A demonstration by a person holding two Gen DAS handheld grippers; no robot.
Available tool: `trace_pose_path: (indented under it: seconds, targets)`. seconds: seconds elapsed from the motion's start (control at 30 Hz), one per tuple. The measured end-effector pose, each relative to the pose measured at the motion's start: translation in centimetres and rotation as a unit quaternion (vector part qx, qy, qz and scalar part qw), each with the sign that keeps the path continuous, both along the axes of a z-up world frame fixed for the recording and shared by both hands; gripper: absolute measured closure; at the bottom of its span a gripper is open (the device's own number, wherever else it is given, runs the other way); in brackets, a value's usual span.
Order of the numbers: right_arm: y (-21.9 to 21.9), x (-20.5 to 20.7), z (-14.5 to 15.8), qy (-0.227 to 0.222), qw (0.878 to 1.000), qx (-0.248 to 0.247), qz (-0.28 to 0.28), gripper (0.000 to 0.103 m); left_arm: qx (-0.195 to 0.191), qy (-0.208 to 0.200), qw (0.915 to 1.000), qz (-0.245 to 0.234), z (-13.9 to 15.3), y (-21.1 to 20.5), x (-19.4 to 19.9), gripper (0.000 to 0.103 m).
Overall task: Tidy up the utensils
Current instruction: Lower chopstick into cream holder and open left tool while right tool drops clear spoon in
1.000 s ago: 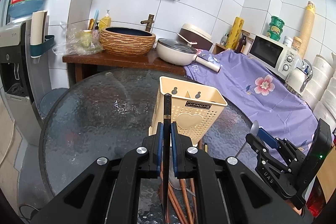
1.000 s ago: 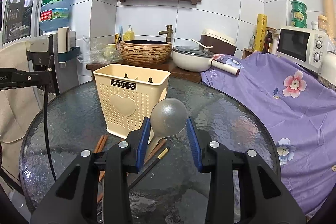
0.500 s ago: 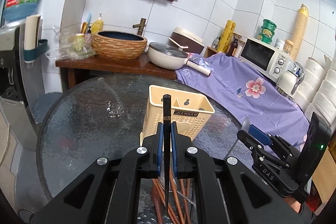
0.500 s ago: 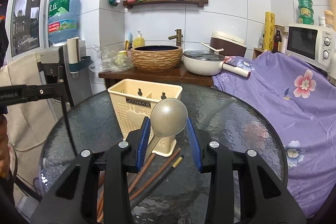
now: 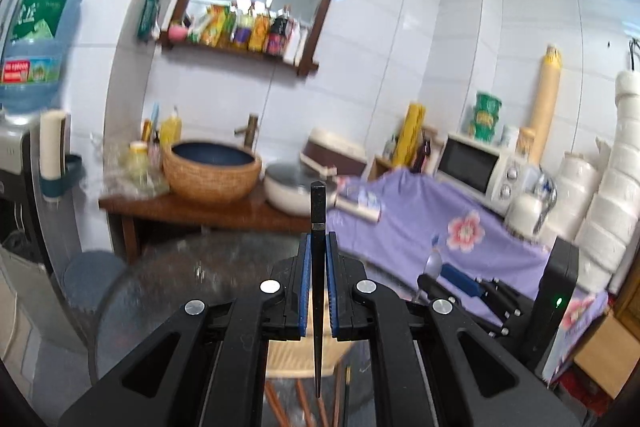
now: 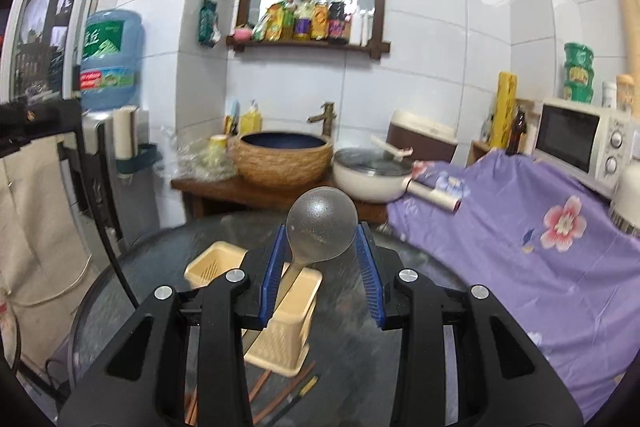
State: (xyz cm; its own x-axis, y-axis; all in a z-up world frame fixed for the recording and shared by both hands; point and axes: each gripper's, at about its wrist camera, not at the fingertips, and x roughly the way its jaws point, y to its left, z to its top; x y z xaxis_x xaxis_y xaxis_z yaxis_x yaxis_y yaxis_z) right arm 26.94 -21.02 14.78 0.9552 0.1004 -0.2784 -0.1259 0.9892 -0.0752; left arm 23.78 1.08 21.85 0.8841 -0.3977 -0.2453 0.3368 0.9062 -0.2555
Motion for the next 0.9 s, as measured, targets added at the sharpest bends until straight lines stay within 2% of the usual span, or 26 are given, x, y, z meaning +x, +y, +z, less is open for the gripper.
trace_pose_path:
  seconds: [0.17, 0.3, 0.43, 0.57, 0.73, 0.9]
  targets:
    - [0.1, 2.7, 3.0, -0.022, 0.999, -0.007, -0.026, 0.067, -0.014, -0.028, 0.9988, 0.037, 2.5, -0.3, 2.3, 0.096]
    - [0.8, 4.8, 2.9, -0.027, 0.999, -0.023, -0.04, 0.067, -0.024, -0.023, 0.9975, 0.063, 2.2, -0.9, 5.2, 0.096]
    - [1.7, 6.7, 0.4, -0.013, 0.998, -0.037, -0.05, 0.067, -0.014, -0.007, 0.9957, 0.091, -0.1, -1.8, 8.1, 0.096]
    - [2.2, 7.6, -2.8, -0.004, 0.997, -0.054, -0.056, 0.067, -0.016, 0.022, 0.9953, 0.093, -3.1, -2.3, 9.8, 0.096]
    - [2.7, 8.1, -6.3, 0.008, 0.996, -0.067, -0.054, 0.067, -0.006, 0.046, 0.9949, 0.089, -6.3, -2.6, 10.8, 0.096]
    - [3.2, 8.0, -8.4, 0.013, 0.995, -0.085, -0.049, 0.067, 0.012, 0.058, 0.9951, 0.079, -8.5, -3.5, 10.9, 0.096]
